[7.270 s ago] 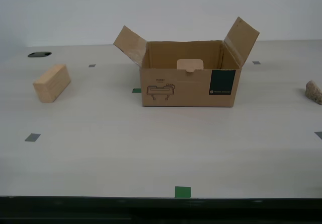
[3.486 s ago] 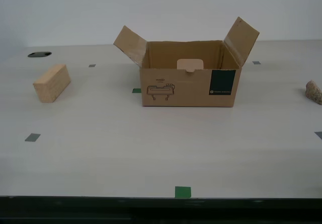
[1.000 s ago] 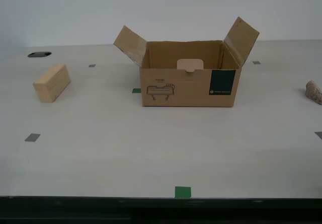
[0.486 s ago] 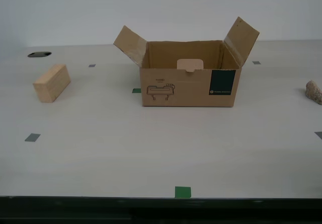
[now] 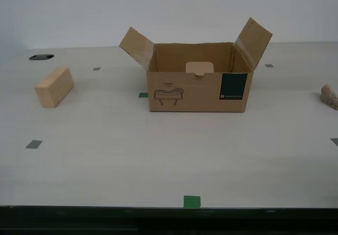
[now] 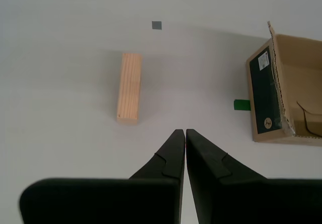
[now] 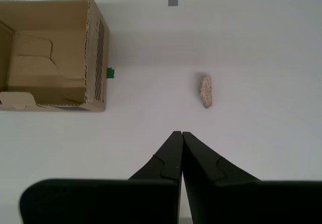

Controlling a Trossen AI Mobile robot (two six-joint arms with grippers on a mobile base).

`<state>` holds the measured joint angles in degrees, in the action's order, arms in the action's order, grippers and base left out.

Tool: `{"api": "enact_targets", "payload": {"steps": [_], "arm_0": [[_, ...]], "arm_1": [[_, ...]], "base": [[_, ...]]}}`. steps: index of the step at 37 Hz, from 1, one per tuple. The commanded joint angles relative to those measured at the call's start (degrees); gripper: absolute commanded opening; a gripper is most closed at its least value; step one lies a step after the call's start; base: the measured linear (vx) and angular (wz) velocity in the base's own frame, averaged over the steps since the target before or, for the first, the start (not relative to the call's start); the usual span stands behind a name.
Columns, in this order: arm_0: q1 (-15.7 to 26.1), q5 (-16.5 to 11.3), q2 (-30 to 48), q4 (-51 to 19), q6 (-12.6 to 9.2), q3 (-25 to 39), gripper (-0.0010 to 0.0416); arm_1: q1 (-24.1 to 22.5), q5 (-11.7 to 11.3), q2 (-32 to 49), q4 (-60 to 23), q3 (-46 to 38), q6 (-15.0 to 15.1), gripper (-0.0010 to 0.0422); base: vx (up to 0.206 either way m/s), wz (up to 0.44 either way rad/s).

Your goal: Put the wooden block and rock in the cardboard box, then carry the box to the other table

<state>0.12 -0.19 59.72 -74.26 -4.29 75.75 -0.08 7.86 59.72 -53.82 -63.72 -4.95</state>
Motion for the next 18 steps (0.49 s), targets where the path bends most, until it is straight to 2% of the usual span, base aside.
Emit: {"api": "enact_targets", "payload": {"steps": [1,4,6,18], "arm_0": [[0.0,3.5,0.0,-0.9,-0.1,0.1,0.0],[0.0,6.8,0.0,-1.9,0.0,0.1,0.0],[0.0,8.0,0.0,-2.5,0.0,0.1,0.0],[0.0,8.0,0.0,-2.9,0.0,0.1,0.0]], "arm_1": [[0.0,0.3,0.0,-0.2,0.0,0.4,0.0],[0.1,0.3,0.0,-0.3,0.0,0.4,0.0],[0.0,0.2,0.0,-0.5,0.0,0.5,0.0],[0.1,-0.1,0.0,-1.6,0.0,0.5,0.0]], "base": [[0.0,0.0],[0.0,0.0],[0.0,0.0],[0.0,0.0]]}}
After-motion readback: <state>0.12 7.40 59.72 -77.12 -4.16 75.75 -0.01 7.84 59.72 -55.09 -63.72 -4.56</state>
